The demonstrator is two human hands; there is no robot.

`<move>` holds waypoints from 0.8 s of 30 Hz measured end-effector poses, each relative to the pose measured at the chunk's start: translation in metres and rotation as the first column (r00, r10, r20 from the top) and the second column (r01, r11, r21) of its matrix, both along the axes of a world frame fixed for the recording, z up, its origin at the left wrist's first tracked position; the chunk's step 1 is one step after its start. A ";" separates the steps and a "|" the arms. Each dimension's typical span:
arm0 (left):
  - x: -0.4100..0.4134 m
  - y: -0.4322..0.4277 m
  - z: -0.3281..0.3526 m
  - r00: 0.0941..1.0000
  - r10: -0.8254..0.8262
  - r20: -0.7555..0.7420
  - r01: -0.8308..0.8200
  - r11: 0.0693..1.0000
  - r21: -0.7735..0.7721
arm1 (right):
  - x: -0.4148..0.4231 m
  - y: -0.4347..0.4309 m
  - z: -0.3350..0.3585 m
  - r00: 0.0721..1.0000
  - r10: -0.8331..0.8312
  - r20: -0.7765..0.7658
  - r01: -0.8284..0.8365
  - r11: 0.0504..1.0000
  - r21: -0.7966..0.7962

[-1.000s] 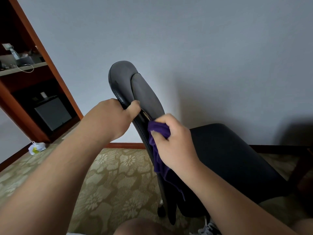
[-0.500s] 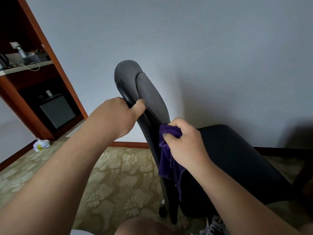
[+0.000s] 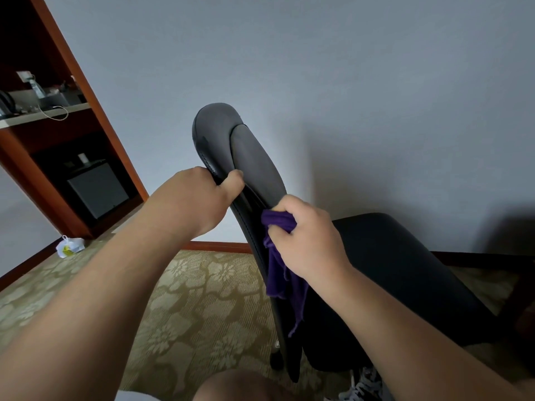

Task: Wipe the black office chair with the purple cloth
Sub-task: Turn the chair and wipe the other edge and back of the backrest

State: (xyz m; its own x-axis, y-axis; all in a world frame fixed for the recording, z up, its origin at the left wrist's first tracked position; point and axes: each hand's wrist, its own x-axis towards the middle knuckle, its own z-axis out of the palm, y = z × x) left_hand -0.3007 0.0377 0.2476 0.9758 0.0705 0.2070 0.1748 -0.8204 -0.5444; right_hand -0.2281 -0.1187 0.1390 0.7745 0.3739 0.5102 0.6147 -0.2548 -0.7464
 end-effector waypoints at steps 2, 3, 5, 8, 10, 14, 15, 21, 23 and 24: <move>0.000 0.000 0.000 1.000 0.000 0.013 0.000 1.000 -0.003 | 0.000 0.000 -0.002 1.000 -0.011 -0.011 0.011 1.000 0.008; 0.000 0.000 0.000 1.000 -0.002 0.013 0.001 1.000 0.004 | 0.000 0.002 0.001 1.000 -0.007 -0.004 0.008 1.000 0.020; 0.000 -0.001 0.000 1.000 -0.005 0.007 0.005 1.000 0.025 | 0.000 0.009 0.014 1.000 0.003 0.030 -0.005 0.998 0.067; 0.000 -0.001 0.000 1.000 -0.010 0.001 0.010 0.998 0.058 | -0.001 0.021 0.034 0.996 0.018 0.083 -0.030 0.989 0.148; 0.001 -0.001 -0.001 1.000 -0.012 -0.006 0.012 0.997 0.075 | -0.001 0.022 0.035 0.991 -0.010 0.131 -0.007 0.991 0.131; 0.001 0.000 -0.001 1.000 -0.015 -0.004 0.015 0.996 0.088 | -0.003 0.012 0.009 0.992 -0.113 0.061 0.111 0.993 0.041; 0.001 0.000 -0.002 1.000 -0.014 -0.004 0.014 0.996 0.083 | -0.005 0.009 0.002 0.992 -0.123 0.023 0.123 0.992 0.008; 0.002 -0.001 -0.001 1.000 0.004 0.015 -0.004 0.999 0.051 | 0.001 0.008 0.017 0.965 -0.192 0.177 0.227 0.952 -0.204; 0.002 -0.001 -0.001 1.000 0.010 0.012 -0.010 0.999 0.053 | 0.004 0.016 0.036 0.971 -0.161 0.175 0.190 0.968 -0.165; 0.002 -0.002 -0.001 1.000 0.013 0.011 -0.014 0.998 0.055 | 0.004 0.020 0.043 0.975 -0.149 0.162 0.170 0.977 -0.127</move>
State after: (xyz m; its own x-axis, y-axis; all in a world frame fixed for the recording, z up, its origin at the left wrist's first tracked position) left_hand -0.2990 0.0360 0.2463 0.9725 0.0718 0.2214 0.1916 -0.7869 -0.5866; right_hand -0.2236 -0.0986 0.1825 0.7477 0.3273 0.5778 0.6608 -0.4532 -0.5984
